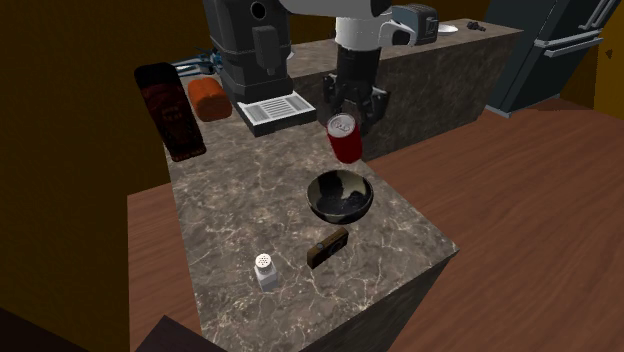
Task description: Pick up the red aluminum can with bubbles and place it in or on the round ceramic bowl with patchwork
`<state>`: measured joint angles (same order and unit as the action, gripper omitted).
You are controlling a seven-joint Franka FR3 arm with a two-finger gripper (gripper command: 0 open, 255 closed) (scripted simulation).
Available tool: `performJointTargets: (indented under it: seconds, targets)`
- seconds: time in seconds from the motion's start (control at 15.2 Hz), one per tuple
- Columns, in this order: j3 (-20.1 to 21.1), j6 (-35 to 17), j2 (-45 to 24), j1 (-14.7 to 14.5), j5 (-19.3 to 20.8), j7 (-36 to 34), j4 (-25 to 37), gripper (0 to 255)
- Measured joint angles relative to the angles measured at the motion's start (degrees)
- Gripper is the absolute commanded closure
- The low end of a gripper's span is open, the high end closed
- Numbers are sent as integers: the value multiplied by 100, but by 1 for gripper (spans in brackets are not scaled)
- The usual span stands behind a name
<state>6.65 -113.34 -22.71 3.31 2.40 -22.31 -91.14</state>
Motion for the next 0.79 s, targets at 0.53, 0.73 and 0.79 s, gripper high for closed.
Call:
performJointTargets:
  seconds: [0.53, 0.73, 0.79]
  targets:
    - [-18, -502, -221, 4, 29, 0, -284, 255]
    - [-22, -712, -312, -5, 43, -16, -403, 255]
    - [-23, -782, -341, -5, 47, -18, -445, 255]
